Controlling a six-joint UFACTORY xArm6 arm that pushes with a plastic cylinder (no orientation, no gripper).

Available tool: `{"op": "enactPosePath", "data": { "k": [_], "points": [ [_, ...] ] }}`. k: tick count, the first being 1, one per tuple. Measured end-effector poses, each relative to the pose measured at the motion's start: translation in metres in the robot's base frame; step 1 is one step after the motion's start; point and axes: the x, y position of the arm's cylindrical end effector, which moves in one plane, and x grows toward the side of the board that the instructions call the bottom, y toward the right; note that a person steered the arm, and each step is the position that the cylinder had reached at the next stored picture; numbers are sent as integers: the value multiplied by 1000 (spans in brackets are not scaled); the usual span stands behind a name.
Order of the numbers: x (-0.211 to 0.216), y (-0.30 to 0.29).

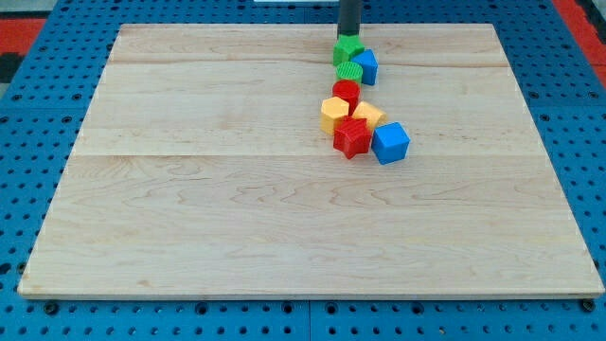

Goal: Push the blue triangle towards the left

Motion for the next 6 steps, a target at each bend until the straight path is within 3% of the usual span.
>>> {"op": "enactPosePath", "data": {
  "k": [1,3,6],
  "points": [
    [14,0],
    [-15,20],
    [32,72]
  ]
}}
